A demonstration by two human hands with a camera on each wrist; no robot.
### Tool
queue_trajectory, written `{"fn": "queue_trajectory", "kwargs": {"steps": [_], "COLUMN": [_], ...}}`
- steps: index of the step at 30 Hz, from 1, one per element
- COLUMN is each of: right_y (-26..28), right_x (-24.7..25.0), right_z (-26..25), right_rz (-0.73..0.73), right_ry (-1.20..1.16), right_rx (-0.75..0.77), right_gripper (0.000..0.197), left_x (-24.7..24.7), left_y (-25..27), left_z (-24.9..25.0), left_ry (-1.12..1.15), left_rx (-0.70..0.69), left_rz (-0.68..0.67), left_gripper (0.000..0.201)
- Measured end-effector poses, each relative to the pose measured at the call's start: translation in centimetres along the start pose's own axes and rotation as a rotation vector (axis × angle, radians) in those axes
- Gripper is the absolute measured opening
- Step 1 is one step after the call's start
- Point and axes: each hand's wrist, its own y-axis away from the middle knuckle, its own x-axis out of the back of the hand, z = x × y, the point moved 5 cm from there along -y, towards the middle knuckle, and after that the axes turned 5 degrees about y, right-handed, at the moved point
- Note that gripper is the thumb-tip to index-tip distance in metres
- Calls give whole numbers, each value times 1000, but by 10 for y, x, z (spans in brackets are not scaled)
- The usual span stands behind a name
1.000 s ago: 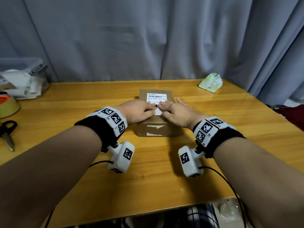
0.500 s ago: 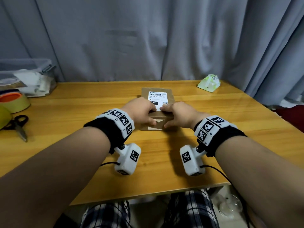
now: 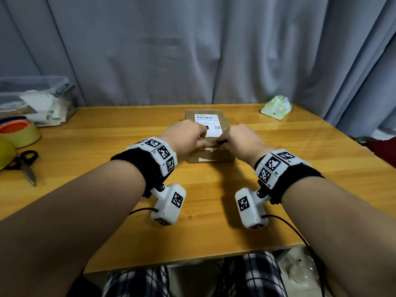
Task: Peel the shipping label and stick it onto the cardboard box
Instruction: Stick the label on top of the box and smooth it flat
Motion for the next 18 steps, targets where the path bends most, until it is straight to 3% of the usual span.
{"fn": "queue_trajectory", "kwargs": {"steps": [4,7,9,13,18], "right_y": [-18,-35,-52,-81,-106], "right_x": [2,4,-4,-30,-42], "right_z": [3,14,18,13,19], "right_rz": [42,124,39,-266,-306], "right_ry": [-154,-240,-178,-169,-128], "right_rx": [37,-31,-84,-161,-201], "right_gripper": [23,31,43,64,67], "left_x": [4,-1,-11,-44,-43], "left_y": [-24,-45,-58,-79,-90], "left_z": [-15,-29,-38,-52,-61], "left_ry": [65,68,53,20,26], "left_rx": [68,92,109,151,269], "left_rz": [71,4,-87,-289,-253], "left_gripper": [35,39,44,54,53]}}
